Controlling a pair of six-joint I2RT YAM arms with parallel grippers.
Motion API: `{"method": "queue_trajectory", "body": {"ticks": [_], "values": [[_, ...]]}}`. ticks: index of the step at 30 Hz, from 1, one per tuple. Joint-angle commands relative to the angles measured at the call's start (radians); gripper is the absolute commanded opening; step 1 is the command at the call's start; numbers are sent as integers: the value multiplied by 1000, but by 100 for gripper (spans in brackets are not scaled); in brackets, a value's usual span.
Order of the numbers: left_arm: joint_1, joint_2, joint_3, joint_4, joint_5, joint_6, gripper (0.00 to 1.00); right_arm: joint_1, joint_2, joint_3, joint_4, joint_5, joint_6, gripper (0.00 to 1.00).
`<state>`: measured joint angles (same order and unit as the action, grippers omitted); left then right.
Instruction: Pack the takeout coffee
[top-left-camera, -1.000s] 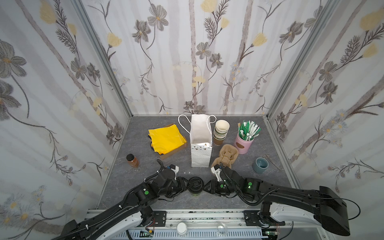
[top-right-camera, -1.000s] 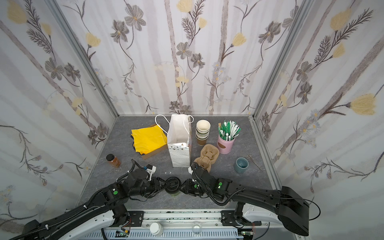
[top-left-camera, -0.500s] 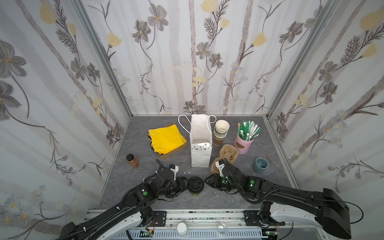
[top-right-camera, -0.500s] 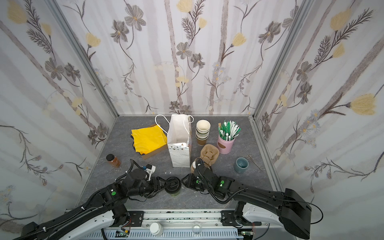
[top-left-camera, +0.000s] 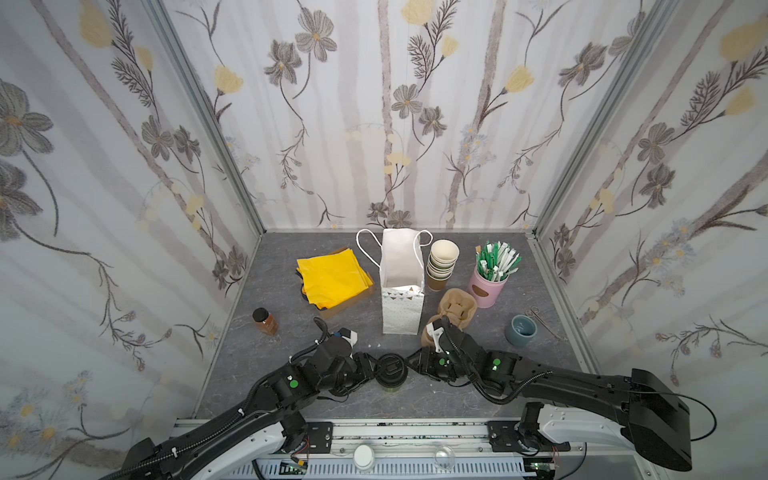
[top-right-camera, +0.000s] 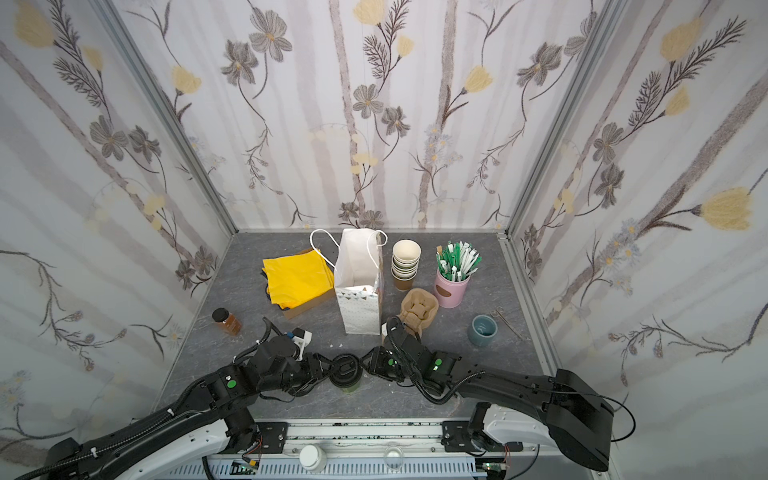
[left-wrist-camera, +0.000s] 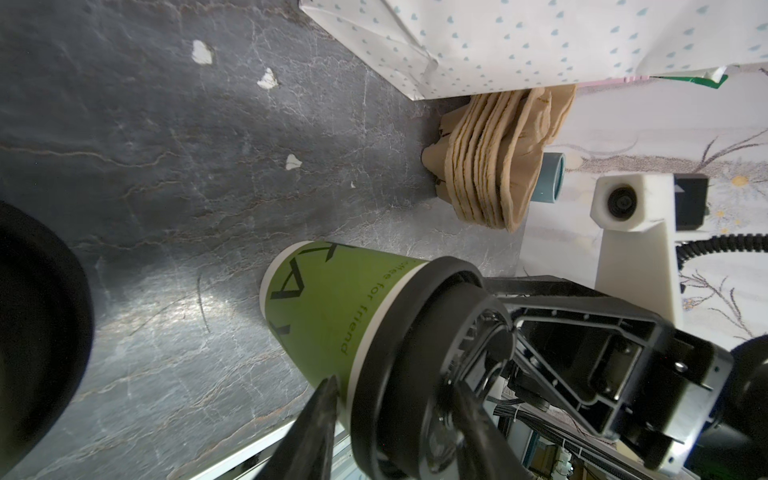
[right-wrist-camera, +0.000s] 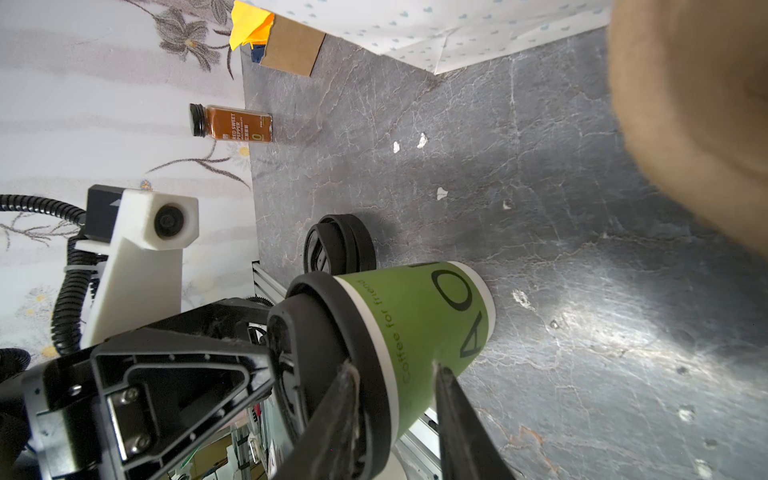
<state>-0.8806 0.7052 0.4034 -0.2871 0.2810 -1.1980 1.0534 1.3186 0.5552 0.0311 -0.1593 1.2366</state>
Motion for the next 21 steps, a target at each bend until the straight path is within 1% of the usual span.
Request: {"method": "queue_trajectory", "body": {"ticks": [1,5,16,20,21], "values": [[-1,11,11,15,-8,21,44,-4,13,0,46,-15,-2,31],[0,14,7,15,-5,24,42,-3,19,-12,27,-16,-1,28],[0,1,-18,16,-3,19,41,-1,34,-37,-89,-5,-15,24],[0,-4,-20,14,-4,17,42,-1,22,-28,-99,0,-19,24],[-1,-4,-20,16,-4,17,42,0,14,-20,-99,2,-21,26]]}}
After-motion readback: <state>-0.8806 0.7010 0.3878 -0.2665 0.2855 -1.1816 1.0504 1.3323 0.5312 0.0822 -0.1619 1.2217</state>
